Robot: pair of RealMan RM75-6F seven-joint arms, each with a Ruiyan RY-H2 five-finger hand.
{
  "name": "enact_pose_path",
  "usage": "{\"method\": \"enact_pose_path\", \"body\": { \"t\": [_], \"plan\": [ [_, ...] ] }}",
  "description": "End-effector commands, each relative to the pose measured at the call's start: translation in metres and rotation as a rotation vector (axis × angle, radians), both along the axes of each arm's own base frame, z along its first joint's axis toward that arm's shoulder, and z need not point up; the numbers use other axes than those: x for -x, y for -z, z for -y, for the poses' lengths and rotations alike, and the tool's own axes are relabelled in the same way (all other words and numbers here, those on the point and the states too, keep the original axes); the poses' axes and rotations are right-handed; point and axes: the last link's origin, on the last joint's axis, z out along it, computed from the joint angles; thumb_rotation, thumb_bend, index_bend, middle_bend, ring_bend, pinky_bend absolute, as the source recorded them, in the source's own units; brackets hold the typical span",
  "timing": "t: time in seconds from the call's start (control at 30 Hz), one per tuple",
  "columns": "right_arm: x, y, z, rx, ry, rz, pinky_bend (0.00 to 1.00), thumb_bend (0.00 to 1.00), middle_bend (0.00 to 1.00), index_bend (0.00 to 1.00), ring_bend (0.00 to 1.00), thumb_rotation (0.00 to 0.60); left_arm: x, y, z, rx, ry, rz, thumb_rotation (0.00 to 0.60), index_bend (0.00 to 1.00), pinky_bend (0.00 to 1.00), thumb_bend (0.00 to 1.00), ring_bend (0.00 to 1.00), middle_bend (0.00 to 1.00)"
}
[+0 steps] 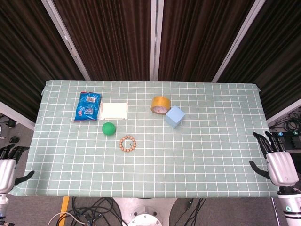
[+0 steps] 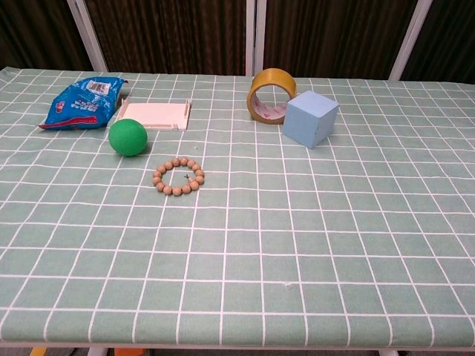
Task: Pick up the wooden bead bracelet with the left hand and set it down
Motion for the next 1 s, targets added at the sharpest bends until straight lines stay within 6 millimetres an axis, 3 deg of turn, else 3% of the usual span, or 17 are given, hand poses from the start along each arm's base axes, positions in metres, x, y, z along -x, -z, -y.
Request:
{"method": "enact_pose_path", "body": {
  "t": [0.03,0.17,0.33,0.6,0.77,1.0],
  "plan": [
    [0.0,-0.002,0.0,0.005,-0.002,-0.001,0.03,0.16,0.15,0.04,0.0,0.6,-0.005,0.002,-0.005,0.008,0.03,0.004,0.6,0.27,0.18,0.06,0.14,0.27],
    [-0.003,-0.006,0.001,0.024,-0.013,-0.008,0.03,0.16,0.16,0.04,0.0,0.6,-0.02,0.007,-0.025,0.043,0.128,-0.01,0.6,0.29,0.18,0.06,0.14,0.27],
    [-0.006,-0.01,0.001,0.042,-0.026,-0.017,0.03,0.16,0.16,0.04,0.0,0.6,-0.057,0.024,-0.063,0.181,0.324,0.001,0.6,0.31,0.18,0.06,0.16,0.3],
    [-0.012,-0.014,0.0,0.06,-0.044,-0.023,0.03,0.16,0.16,0.04,0.0,0.6,-0.106,0.085,-0.117,0.423,0.545,-0.046,0.6,0.36,0.19,0.07,0.23,0.37],
    [-0.012,-0.013,-0.002,0.066,-0.039,-0.022,0.03,0.16,0.17,0.04,0.0,0.6,-0.118,0.126,-0.136,0.511,0.593,-0.135,0.6,0.39,0.21,0.16,0.23,0.44],
    [-0.009,-0.014,-0.002,0.067,-0.021,-0.022,0.0,0.16,0.17,0.05,0.0,0.6,-0.126,0.168,-0.148,0.51,0.63,-0.234,0.6,0.4,0.2,0.2,0.2,0.45]
  ]
}}
